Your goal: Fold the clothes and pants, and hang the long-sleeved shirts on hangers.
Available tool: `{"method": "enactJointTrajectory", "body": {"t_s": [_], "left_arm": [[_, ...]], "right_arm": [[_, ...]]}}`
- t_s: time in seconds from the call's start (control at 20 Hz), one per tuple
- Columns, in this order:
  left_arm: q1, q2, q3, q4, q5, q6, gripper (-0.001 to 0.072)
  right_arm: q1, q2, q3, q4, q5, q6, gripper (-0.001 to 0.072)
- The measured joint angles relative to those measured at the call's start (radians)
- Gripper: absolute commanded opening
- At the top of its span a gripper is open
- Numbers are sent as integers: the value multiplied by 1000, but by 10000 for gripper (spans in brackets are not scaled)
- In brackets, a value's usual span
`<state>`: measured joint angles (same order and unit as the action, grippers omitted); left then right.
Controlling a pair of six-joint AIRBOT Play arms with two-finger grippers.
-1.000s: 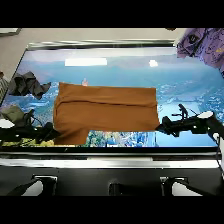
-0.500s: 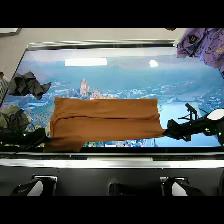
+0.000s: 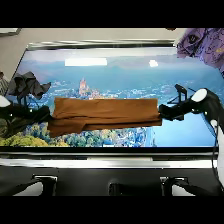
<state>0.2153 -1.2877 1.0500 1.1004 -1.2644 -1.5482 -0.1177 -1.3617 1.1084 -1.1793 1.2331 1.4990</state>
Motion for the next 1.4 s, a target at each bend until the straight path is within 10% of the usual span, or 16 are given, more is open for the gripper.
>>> {"method": "enactJointTrajectory", "body": {"t_s": [0.6, 0.7, 0.8, 1.4], "left_arm": [[-58, -444, 460, -9, 18, 3, 21], [-61, -478, 488, -10, 29, 2, 124], [-61, -497, 504, -13, 46, -1, 553], [-52, -446, 628, 16, 36, -84, 575]], "right_arm": [[16, -252, 143, 76, -199, -10, 29], [16, -275, 145, 90, -225, -13, 224], [15, -291, 148, 100, -238, -7, 490], [-261, -379, 351, 262, 82, -34, 663]]}}
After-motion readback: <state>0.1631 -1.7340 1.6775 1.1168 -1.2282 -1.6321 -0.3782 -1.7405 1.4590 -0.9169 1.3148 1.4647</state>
